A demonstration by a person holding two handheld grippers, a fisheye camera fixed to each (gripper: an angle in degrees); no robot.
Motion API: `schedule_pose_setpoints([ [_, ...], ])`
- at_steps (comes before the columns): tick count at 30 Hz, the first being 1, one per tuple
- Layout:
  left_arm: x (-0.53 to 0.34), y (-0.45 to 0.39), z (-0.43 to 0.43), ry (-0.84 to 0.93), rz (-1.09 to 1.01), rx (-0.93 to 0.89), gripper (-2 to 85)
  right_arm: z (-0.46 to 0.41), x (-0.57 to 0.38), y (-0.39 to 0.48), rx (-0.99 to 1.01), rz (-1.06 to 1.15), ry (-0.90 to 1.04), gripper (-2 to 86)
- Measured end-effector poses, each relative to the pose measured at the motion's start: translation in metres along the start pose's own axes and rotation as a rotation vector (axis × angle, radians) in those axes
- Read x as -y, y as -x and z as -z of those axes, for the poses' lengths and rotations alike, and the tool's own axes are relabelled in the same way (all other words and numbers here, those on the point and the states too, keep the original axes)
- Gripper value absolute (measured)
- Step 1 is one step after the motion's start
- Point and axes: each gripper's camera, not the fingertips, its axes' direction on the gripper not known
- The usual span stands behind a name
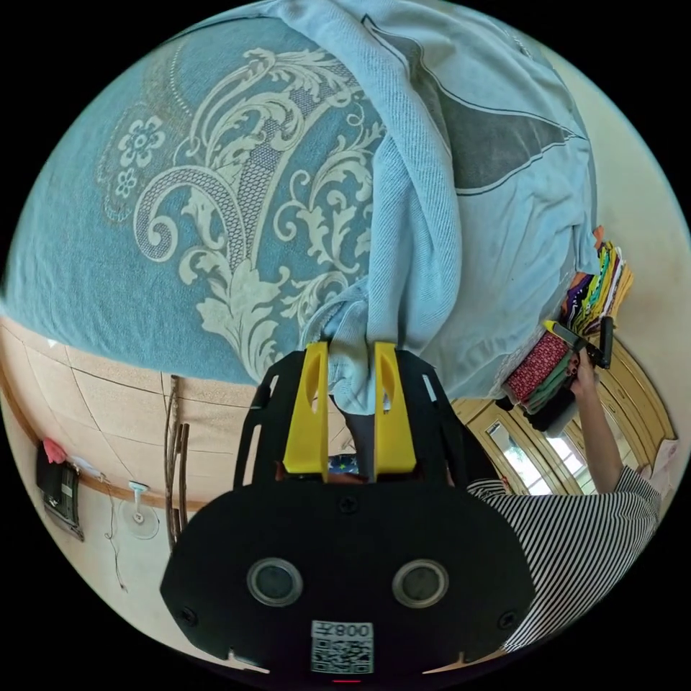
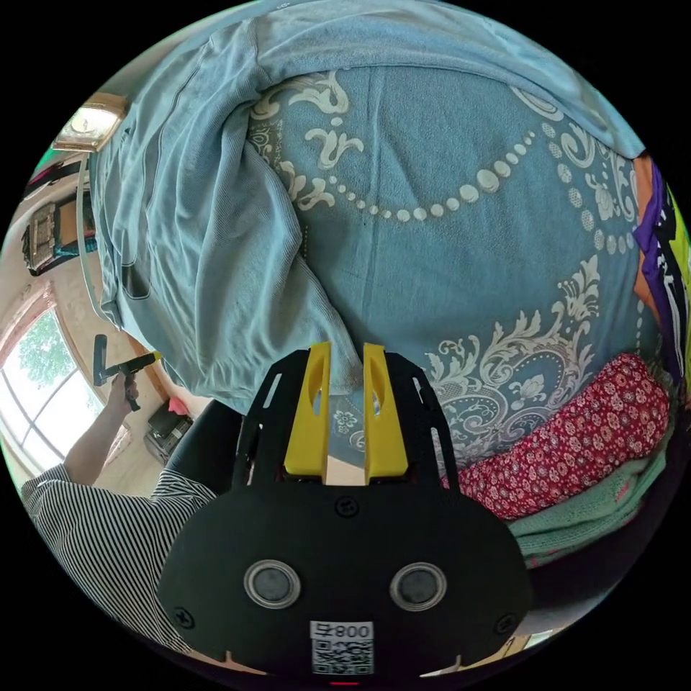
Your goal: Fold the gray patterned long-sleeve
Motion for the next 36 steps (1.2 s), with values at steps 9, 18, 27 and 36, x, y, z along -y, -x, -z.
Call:
schedule_pose_setpoints([
  [9,0.013,-0.021,-0.018,-0.011,0.021,-0.083,4.2,-0.046,0.015,-0.003,-0.04,0.031,0.049,4.6],
  [18,-0.021,-0.021,0.006,-0.038,0.026,-0.173,2.9,-0.045,-0.013,-0.022,0.045,0.101,0.142,2.3],
  [27,-0.072,-0.011,0.02,-0.045,0.155,-0.252,2.6,-0.028,-0.048,-0.048,0.141,0.077,0.169,2.1],
  [36,-0.046,-0.027,0.018,-0.015,0.256,-0.212,4.3,-0.106,-0.003,-0.076,0.242,-0.128,0.266,3.2],
])
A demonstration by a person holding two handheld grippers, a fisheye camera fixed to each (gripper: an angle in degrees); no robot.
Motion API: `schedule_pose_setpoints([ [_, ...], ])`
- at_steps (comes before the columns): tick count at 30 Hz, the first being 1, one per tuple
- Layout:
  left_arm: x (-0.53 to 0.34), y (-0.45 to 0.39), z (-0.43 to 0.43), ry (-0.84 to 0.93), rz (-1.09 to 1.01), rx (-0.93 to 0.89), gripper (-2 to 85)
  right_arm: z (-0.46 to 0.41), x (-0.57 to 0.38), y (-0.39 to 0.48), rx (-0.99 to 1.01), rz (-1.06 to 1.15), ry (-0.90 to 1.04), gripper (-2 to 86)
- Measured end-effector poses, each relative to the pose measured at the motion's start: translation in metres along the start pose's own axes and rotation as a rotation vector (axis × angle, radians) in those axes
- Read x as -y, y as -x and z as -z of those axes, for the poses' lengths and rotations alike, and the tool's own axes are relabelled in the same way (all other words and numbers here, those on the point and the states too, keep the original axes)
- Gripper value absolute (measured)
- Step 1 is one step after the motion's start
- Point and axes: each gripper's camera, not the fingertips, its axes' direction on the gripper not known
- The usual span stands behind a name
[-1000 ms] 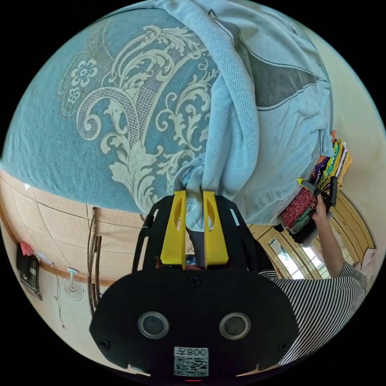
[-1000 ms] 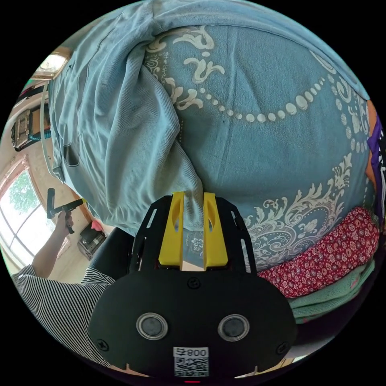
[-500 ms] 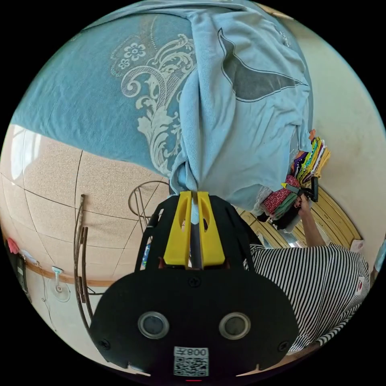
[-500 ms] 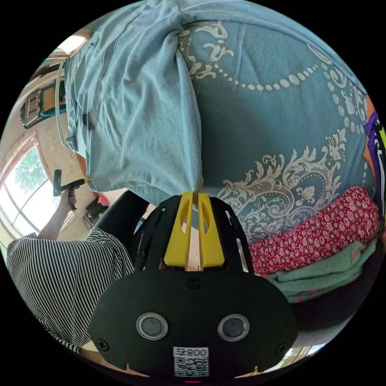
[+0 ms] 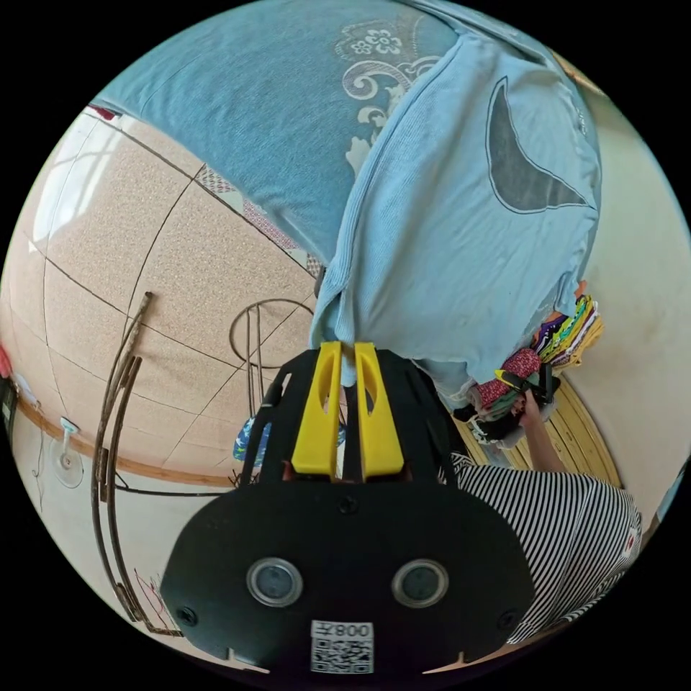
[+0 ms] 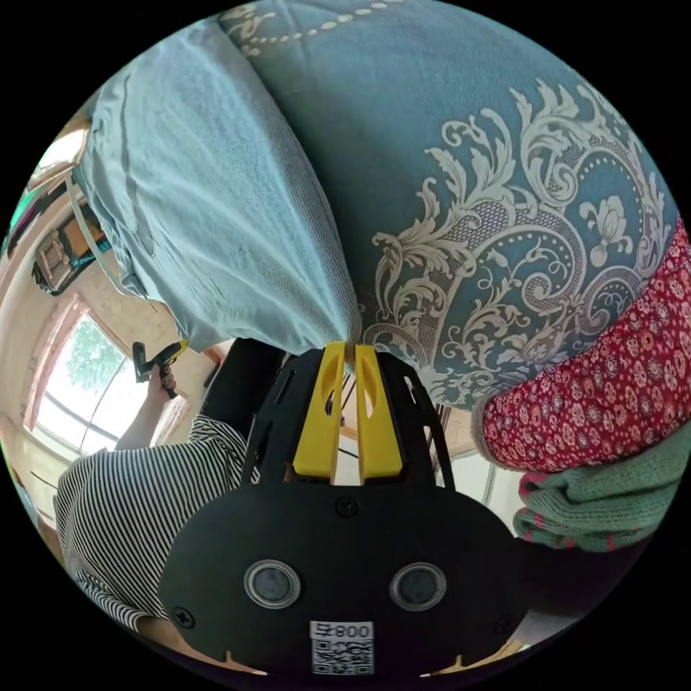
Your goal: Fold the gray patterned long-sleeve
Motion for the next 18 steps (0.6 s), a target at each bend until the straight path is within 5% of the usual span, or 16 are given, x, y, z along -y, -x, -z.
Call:
schedule_pose_setpoints([
  [9,0.011,-0.043,0.079,-0.151,-0.015,0.038,6.1,0.03,0.01,0.002,-0.043,-0.081,-0.08,2.3],
  [18,0.124,-0.205,0.204,-0.38,-0.387,0.004,7.2,0.144,0.114,0.157,-0.082,0.321,-0.368,2.5],
])
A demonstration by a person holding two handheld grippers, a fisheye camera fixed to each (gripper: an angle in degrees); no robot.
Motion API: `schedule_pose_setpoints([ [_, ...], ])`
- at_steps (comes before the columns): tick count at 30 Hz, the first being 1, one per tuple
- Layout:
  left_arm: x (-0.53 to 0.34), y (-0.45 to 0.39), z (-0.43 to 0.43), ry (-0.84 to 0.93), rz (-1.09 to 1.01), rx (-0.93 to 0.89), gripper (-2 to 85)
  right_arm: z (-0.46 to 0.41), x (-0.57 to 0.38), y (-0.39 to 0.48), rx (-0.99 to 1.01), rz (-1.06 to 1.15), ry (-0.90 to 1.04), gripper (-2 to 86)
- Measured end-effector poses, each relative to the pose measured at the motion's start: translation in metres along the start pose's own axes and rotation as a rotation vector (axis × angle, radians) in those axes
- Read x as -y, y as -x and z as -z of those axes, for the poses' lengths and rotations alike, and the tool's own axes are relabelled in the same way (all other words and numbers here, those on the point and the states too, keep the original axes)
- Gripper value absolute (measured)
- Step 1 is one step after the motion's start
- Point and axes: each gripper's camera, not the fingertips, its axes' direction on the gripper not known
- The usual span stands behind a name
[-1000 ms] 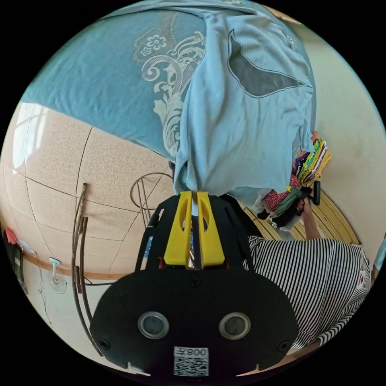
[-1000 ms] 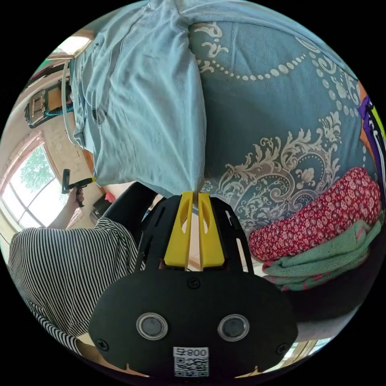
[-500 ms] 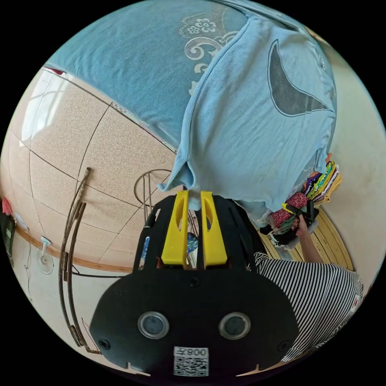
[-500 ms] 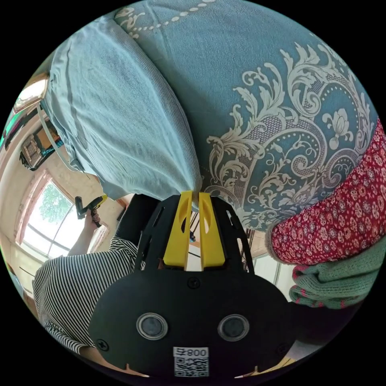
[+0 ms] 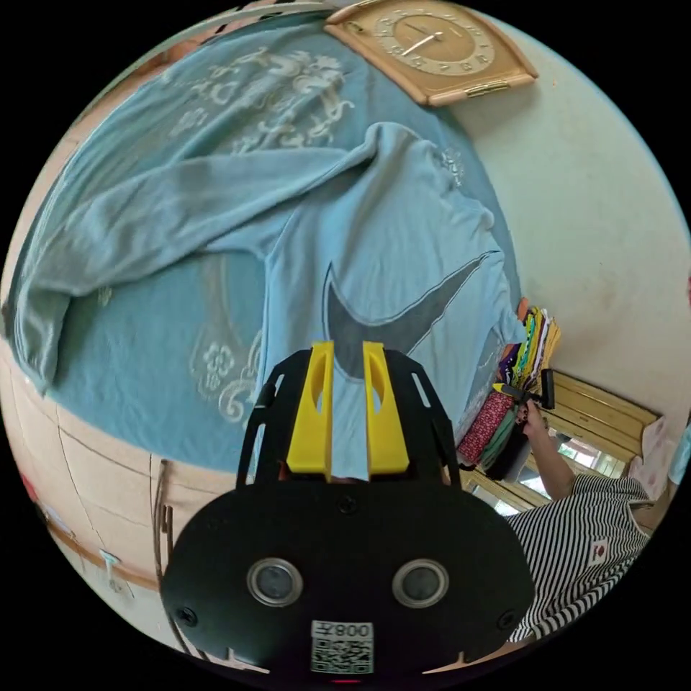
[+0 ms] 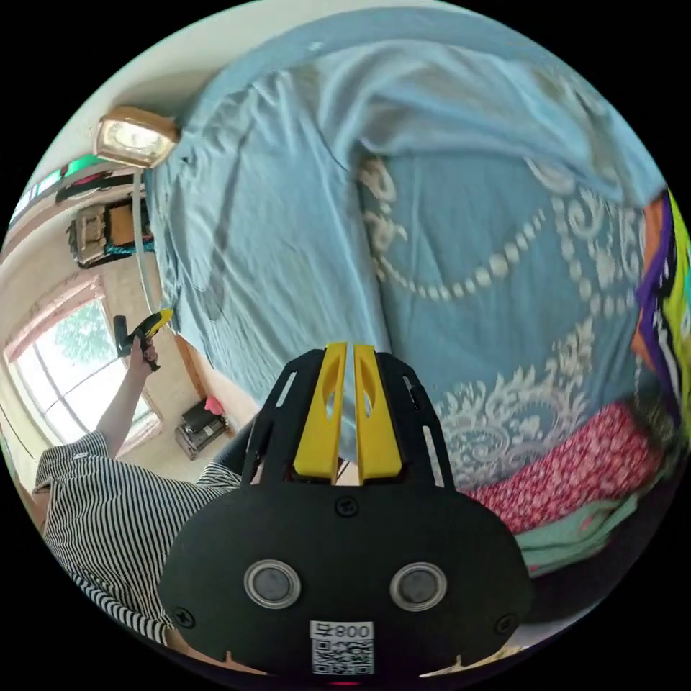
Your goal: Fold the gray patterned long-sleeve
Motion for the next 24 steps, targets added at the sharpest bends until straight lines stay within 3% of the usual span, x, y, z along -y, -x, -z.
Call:
schedule_pose_setpoints([
  [6,0.136,-0.083,0.035,-0.076,-0.199,0.04,8.3,0.041,0.151,0.1,-0.005,0.27,-0.163,5.3],
  [10,0.21,-0.125,0.046,-0.088,-0.266,0.099,9.1,0.05,0.243,0.162,-0.121,0.37,-0.205,6.2],
  [16,0.287,-0.161,0.053,-0.058,-0.307,0.234,10.1,0.026,0.348,0.203,-0.174,0.375,-0.123,8.1],
  [21,0.327,-0.178,0.051,0.015,-0.345,0.313,9.5,-0.015,0.399,0.225,-0.268,0.385,0.023,8.0],
  [24,0.336,-0.19,0.056,-0.003,-0.367,0.423,6.2,-0.02,0.411,0.235,-0.285,0.393,0.015,6.3],
])
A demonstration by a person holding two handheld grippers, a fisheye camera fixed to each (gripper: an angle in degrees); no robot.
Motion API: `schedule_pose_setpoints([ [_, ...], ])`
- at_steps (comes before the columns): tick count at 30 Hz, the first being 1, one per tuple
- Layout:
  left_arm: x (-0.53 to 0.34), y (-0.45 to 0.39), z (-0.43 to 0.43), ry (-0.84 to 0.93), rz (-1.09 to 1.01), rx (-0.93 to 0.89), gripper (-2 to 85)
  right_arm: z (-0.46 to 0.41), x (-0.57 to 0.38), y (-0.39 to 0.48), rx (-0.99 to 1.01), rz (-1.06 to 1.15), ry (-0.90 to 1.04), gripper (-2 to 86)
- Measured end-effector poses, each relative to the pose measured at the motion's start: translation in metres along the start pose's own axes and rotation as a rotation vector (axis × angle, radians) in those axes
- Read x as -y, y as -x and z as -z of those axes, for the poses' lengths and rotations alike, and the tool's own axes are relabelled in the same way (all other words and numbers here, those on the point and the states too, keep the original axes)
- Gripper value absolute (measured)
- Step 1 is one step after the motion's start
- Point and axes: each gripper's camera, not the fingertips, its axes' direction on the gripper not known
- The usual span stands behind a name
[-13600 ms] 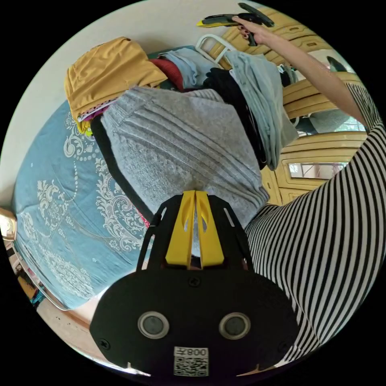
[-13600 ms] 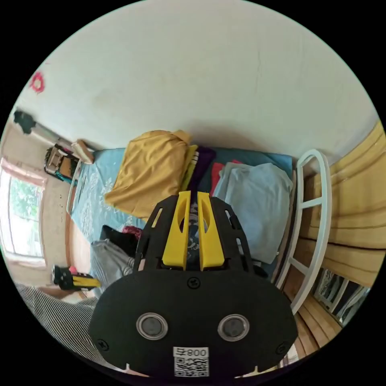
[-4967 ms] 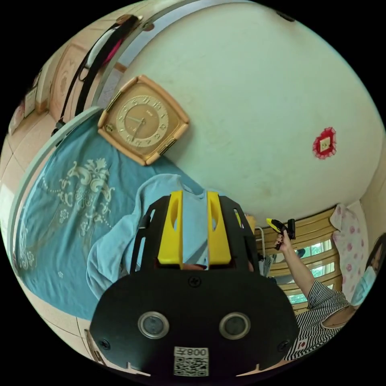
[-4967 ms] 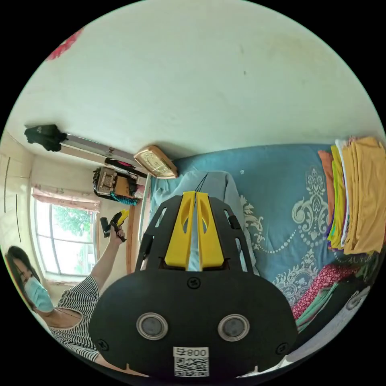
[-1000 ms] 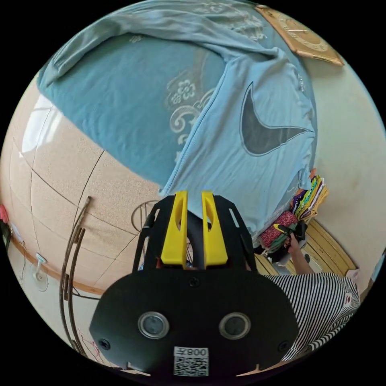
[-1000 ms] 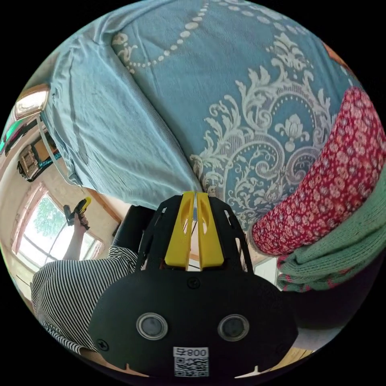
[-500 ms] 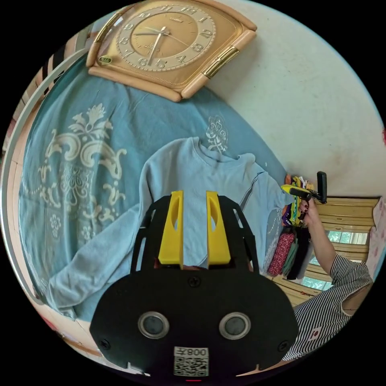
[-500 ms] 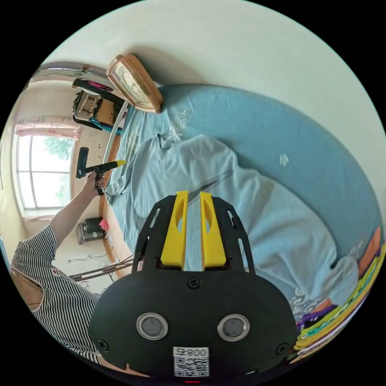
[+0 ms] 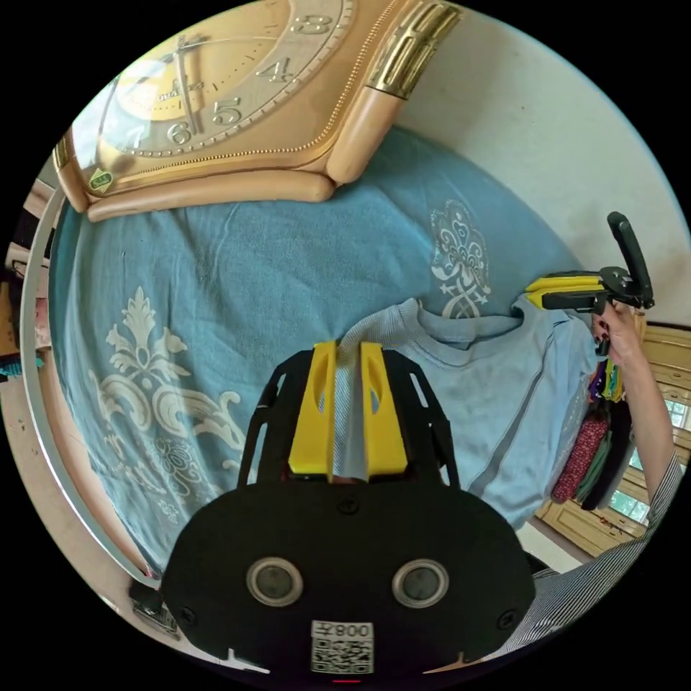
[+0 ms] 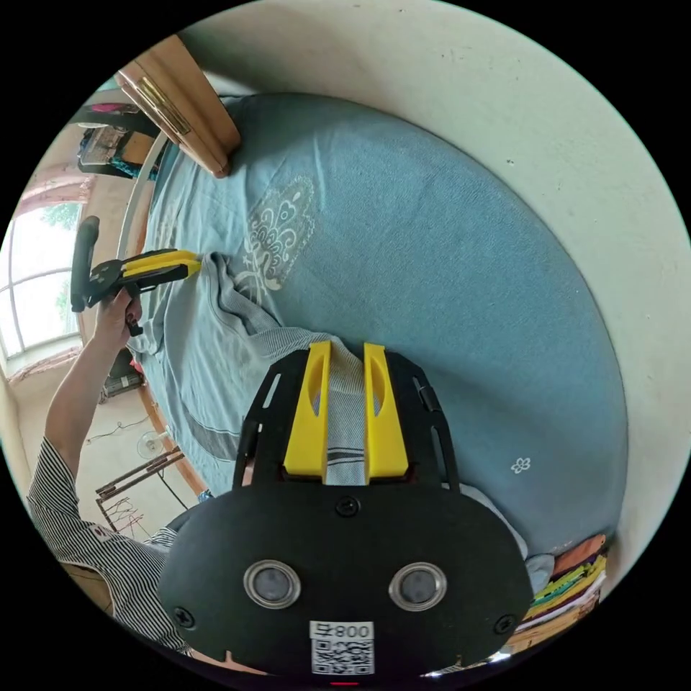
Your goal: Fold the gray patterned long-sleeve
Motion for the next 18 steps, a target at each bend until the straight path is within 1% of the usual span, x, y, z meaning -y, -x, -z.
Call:
schedule_pose_setpoints([
  [1,0.003,-0.001,0.006,-0.007,-0.027,-0.015,4.9,0.001,0.005,0.003,0.038,0.035,0.006,4.0],
  [3,0.004,0.0,0.017,-0.031,-0.034,-0.055,3.7,0.006,0.009,0.008,0.055,0.08,0.007,2.3],
  [5,-0.004,0.006,0.046,-0.148,-0.023,-0.12,3.1,0.026,0.003,0.017,0.054,0.15,-0.092,1.7],
  [7,-0.015,0.011,0.072,-0.251,-0.017,-0.151,2.8,0.066,-0.016,0.028,0.011,0.225,-0.287,1.1],
  [8,-0.022,0.016,0.085,-0.303,-0.009,-0.159,2.7,0.073,-0.02,0.029,0.001,0.236,-0.326,1.0],
  [10,-0.028,0.022,0.098,-0.352,0.005,-0.139,2.6,0.085,-0.02,0.029,-0.034,0.251,-0.391,0.7],
  [12,-0.026,0.029,0.099,-0.365,0.026,-0.137,2.7,0.077,-0.004,0.027,-0.058,0.236,-0.372,0.5],
  [14,-0.01,0.038,0.085,-0.309,0.055,-0.118,3.0,0.062,0.018,0.021,-0.079,0.192,-0.316,0.1],
  [16,0.001,0.047,0.075,-0.258,0.12,-0.108,3.4,0.047,0.042,0.012,-0.17,0.083,-0.233,-0.2],
  [18,0.003,0.054,0.077,-0.285,0.155,-0.137,3.9,0.05,0.047,0.009,-0.147,0.059,-0.251,-0.3],
])
